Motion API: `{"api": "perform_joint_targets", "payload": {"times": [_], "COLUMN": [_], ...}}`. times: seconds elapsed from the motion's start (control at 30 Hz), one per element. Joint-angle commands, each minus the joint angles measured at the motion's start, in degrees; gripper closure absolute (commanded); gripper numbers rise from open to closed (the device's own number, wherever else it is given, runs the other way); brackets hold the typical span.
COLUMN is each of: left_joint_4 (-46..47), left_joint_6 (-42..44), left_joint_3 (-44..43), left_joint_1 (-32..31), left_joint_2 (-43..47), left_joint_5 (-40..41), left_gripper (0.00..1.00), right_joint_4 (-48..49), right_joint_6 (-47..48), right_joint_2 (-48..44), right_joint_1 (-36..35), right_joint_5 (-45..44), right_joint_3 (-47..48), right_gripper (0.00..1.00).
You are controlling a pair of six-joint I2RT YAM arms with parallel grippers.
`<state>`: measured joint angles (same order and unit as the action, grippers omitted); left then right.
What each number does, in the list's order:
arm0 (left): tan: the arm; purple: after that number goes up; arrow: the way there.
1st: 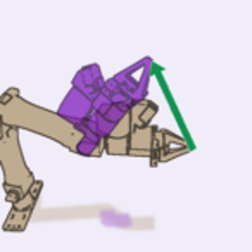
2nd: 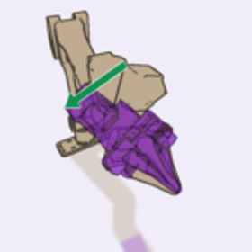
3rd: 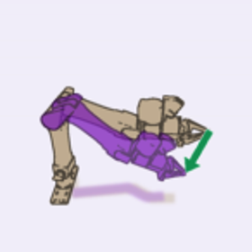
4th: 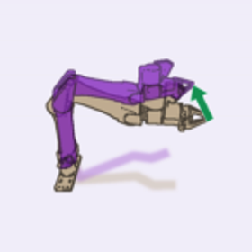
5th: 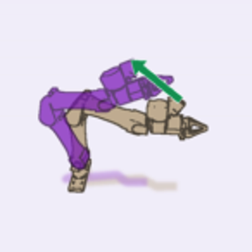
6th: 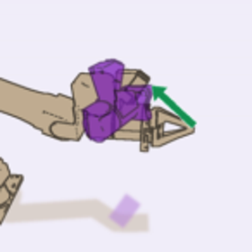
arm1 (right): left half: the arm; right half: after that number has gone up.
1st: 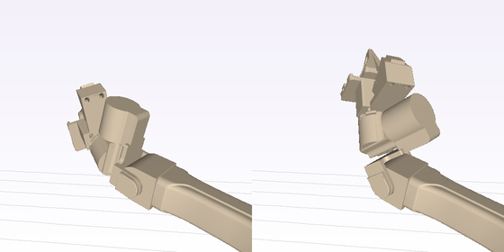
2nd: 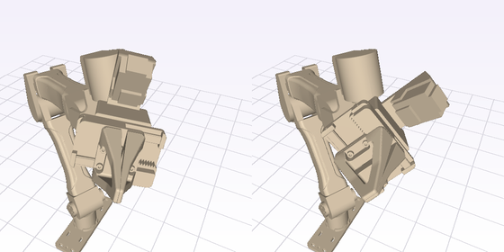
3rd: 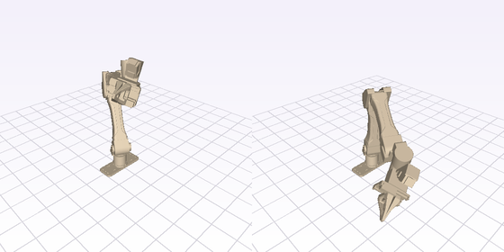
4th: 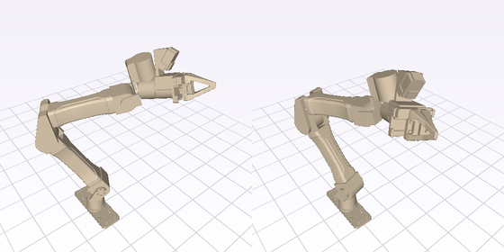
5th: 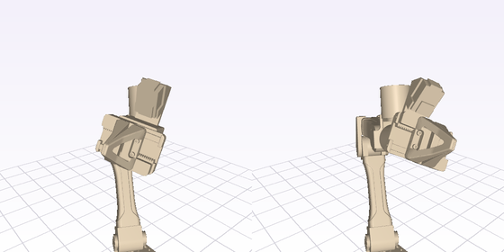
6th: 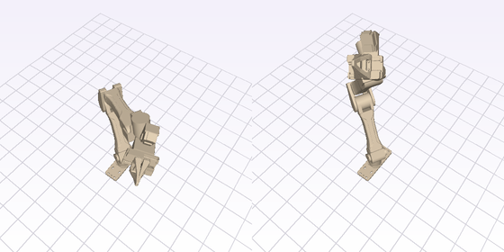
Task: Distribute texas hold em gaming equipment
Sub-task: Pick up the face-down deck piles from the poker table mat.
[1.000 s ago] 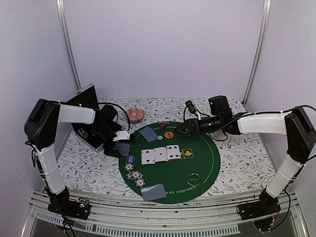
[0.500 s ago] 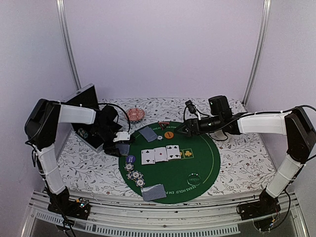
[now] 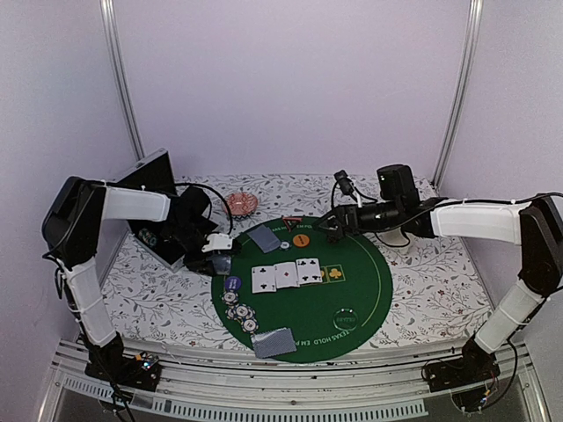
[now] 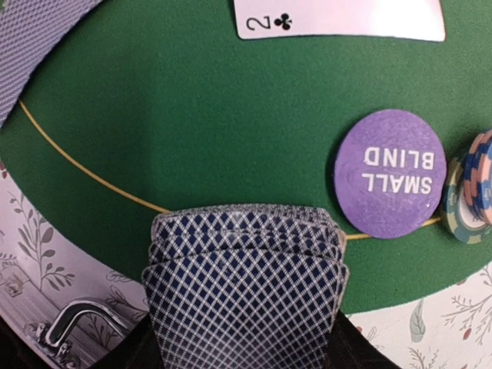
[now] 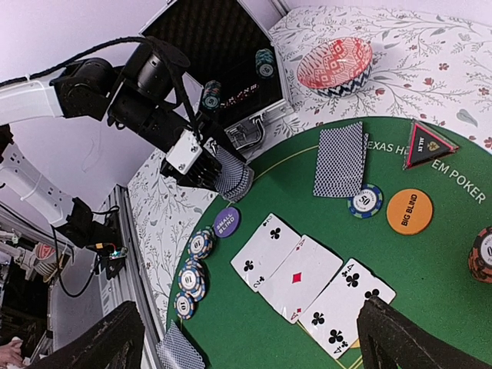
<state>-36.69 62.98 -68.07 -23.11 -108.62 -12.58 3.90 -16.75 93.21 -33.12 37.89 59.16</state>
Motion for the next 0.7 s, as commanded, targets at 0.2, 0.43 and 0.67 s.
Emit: {"api": "perform_joint_targets", "payload": {"times": [0.2,0.43,0.67], "left_joint_4": [1.10,-0.24,-5.22], "left_joint_6": [0.31,-0.78,-7.63], "left_joint_3": [0.78,0.09,-1.31], "left_joint_1": [-1.99,-5.72,-14.11], "left_joint_2": [5.40,13.38,18.54], "left_joint_5": [4.86,6.27,9.19], "left_gripper": [0.46,0.49,0.53], "right_joint_4": [0.15,2.81,7.40], "right_joint_6": [-0.93,-3.28,-10.95], "right_joint_2": [-7.54,-14.28,-14.17], "right_joint_1": [-0.39,-0.19,-0.70], "right_joint_5": [-5.94,-13.40,-11.68], "right_joint_3": [-1.68,-3.93,-6.06], "right_gripper": [0.01,0.01,0.01]}}
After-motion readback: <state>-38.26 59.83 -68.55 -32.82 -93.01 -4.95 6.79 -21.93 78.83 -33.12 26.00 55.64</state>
